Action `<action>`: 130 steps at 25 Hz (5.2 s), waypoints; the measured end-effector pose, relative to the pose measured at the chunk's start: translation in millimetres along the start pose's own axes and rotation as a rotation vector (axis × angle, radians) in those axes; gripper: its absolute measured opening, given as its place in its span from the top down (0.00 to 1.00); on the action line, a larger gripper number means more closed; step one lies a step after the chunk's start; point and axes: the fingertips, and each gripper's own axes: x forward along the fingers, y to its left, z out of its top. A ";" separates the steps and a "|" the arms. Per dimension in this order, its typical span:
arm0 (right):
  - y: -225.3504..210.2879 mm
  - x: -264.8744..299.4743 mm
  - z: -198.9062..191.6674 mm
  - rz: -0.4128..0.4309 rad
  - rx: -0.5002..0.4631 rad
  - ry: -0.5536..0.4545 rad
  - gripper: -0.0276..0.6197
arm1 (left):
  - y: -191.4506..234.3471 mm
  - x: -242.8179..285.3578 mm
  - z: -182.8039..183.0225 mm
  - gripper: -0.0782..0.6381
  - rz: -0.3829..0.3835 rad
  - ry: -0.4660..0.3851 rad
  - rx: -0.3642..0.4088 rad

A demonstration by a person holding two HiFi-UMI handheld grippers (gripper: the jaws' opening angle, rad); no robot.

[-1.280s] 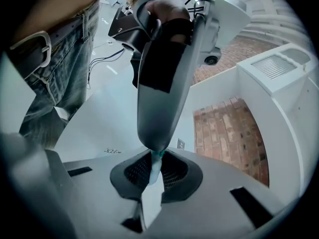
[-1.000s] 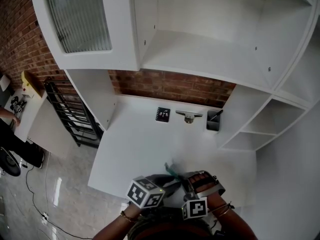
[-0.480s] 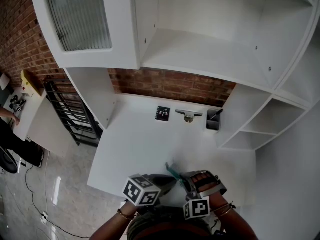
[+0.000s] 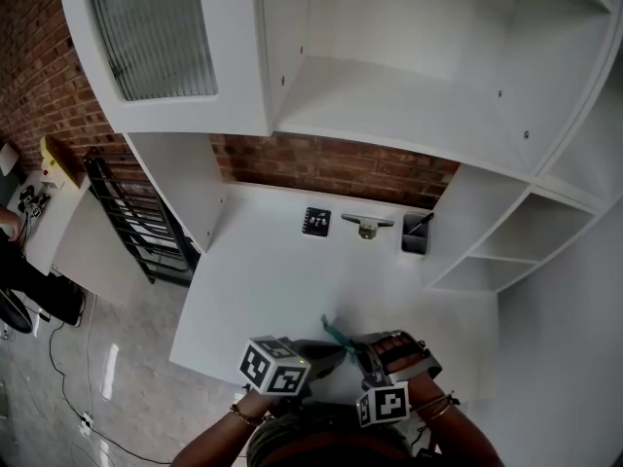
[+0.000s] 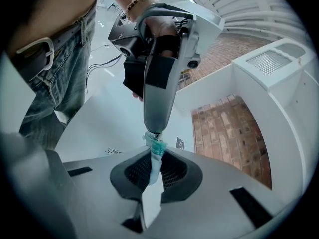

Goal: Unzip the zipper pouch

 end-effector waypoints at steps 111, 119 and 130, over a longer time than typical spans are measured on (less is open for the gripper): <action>-38.1 -17.3 -158.7 -0.422 1.746 -0.402 0.77 | 95.2 -75.1 44.5 0.84 0.554 -0.614 0.321; -64.4 -95.7 -103.4 -0.693 1.320 -0.361 0.96 | 20.5 -133.0 51.7 0.89 0.777 -0.761 0.536; -42.7 -120.2 -88.9 -0.721 1.367 -0.361 0.96 | 15.9 -160.2 30.2 0.89 0.806 -0.753 0.483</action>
